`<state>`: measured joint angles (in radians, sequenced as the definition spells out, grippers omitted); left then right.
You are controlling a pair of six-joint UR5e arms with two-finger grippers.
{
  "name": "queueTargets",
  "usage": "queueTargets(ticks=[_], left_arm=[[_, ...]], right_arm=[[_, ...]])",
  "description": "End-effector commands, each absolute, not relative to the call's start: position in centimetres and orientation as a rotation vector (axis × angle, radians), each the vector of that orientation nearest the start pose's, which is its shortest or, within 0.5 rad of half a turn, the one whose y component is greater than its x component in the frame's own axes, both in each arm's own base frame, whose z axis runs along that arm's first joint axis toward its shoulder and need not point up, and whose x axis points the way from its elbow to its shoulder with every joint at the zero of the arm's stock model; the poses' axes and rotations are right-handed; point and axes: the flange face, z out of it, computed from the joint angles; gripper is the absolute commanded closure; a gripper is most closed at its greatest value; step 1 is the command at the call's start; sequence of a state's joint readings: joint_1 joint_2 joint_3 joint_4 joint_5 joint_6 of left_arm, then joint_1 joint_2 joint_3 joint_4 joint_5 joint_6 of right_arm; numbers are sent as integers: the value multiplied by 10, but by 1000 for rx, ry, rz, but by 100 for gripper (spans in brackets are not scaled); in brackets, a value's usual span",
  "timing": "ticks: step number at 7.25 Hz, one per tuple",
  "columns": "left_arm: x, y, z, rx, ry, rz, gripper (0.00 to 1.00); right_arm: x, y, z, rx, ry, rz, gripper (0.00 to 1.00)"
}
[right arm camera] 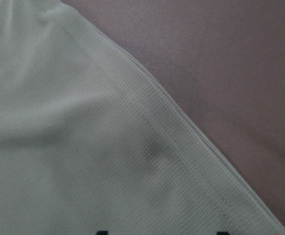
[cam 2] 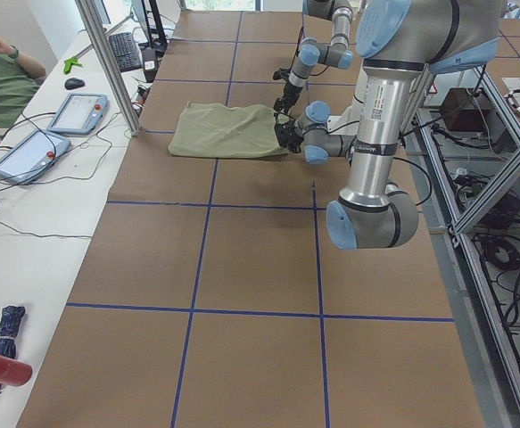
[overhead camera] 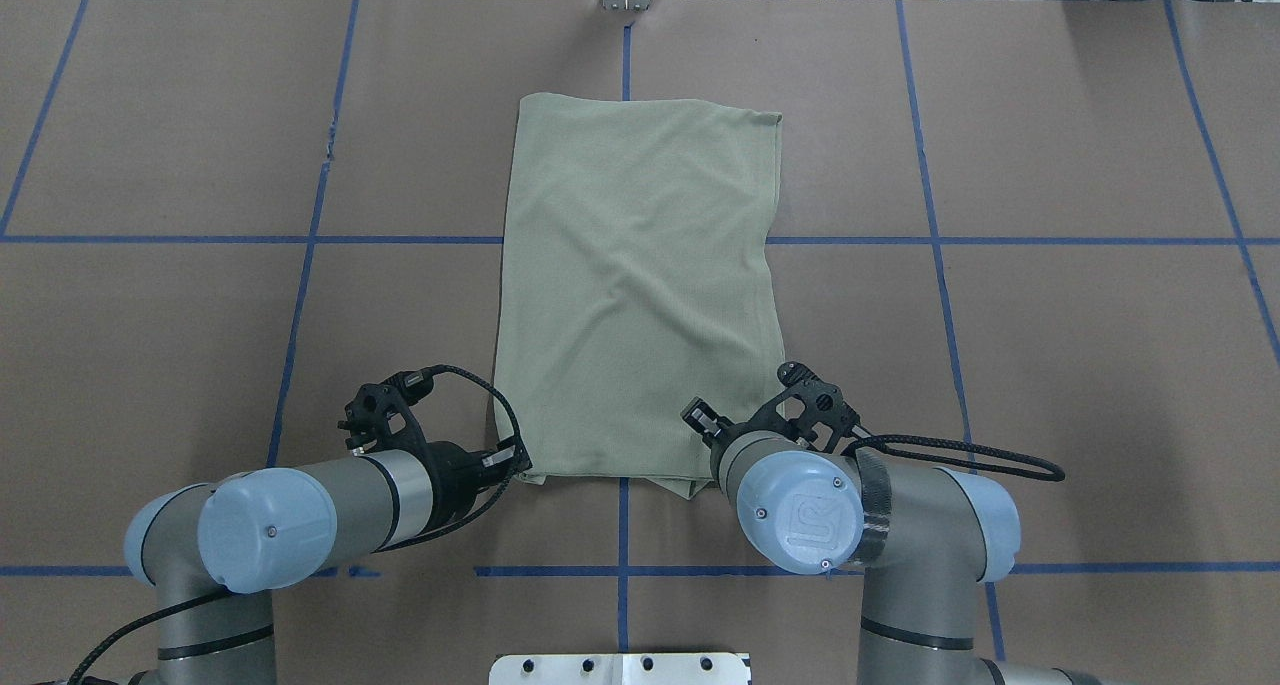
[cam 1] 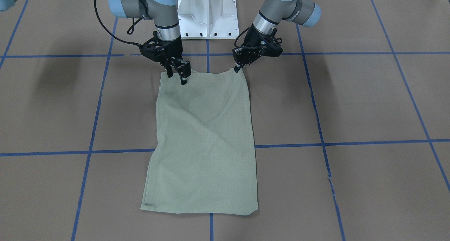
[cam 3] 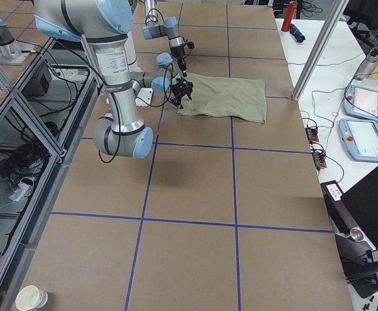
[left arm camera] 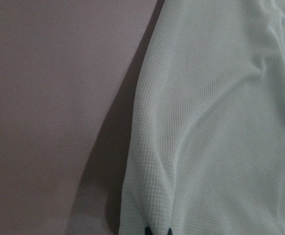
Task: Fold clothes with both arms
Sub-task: 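Lower both grippers onto the two corners of the shirt end nearest the robot and grasp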
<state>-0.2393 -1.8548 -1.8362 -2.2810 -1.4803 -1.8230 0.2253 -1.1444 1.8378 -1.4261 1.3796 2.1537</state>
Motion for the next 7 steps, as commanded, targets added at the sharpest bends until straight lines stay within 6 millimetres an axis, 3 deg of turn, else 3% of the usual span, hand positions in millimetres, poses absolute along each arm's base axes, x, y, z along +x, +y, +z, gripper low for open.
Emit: queueTargets(ticks=[1,3,7], left_arm=[[528,-275,301,71,1273,-480,100],[528,-275,301,71,1273,-480,100],[528,-275,301,71,1275,-480,100]], right_arm=[[-569,-285,290,28,-882,833,21],[-569,-285,289,28,-884,838,33],[-573,-283,281,30,-897,840,45]])
